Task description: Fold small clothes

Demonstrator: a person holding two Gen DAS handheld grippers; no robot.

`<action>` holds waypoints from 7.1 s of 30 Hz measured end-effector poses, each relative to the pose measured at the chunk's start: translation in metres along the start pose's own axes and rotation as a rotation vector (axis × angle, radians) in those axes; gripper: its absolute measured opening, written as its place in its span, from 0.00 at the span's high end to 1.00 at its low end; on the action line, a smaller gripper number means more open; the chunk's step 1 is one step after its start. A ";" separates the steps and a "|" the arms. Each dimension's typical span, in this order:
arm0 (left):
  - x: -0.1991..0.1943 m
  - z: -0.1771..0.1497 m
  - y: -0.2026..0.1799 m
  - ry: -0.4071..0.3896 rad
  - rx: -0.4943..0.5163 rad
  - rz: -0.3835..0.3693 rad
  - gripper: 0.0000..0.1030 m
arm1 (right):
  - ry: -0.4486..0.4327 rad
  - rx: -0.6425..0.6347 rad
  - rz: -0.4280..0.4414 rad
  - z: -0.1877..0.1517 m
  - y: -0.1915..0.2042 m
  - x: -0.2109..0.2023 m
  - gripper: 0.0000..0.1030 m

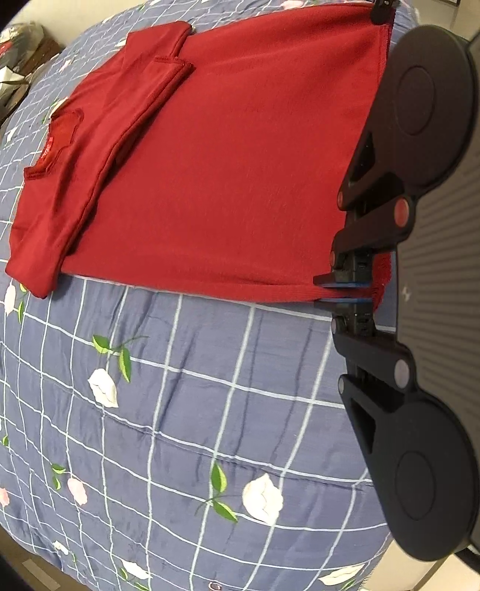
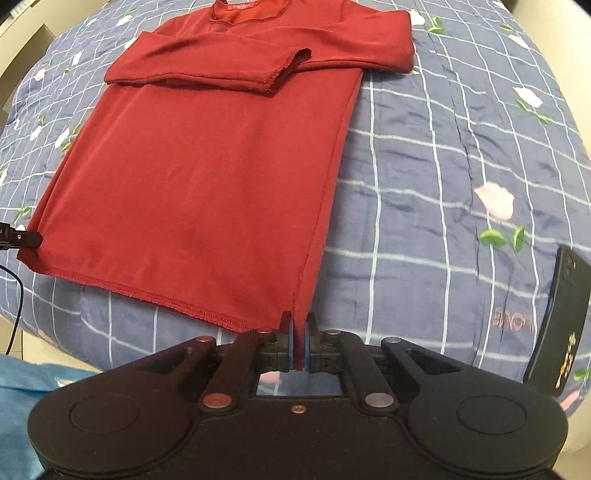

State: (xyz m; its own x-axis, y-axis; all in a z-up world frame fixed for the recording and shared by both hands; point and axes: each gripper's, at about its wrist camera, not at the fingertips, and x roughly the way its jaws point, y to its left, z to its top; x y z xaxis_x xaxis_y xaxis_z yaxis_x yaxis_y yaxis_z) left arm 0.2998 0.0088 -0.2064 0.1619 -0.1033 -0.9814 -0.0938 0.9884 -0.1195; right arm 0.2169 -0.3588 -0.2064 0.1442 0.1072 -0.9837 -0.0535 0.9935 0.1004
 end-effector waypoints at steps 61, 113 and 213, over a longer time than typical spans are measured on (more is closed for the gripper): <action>0.021 -0.104 -0.117 -0.153 0.802 0.363 0.01 | -0.370 -1.031 -0.299 -0.089 0.118 0.072 0.40; -0.003 -0.072 -0.106 -0.335 1.000 0.386 0.97 | -0.174 -0.781 0.050 -0.021 0.100 -0.017 0.95; 0.043 0.132 -0.049 0.047 0.016 0.124 0.08 | -0.144 -0.486 -0.089 0.195 0.040 0.094 0.88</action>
State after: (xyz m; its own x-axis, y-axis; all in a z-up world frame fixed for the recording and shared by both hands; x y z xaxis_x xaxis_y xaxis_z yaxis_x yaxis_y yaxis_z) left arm 0.4406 -0.0291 -0.2234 0.1035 0.0149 -0.9945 -0.0949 0.9955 0.0050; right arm 0.4214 -0.3011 -0.2653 0.3020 0.0615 -0.9513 -0.4833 0.8700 -0.0972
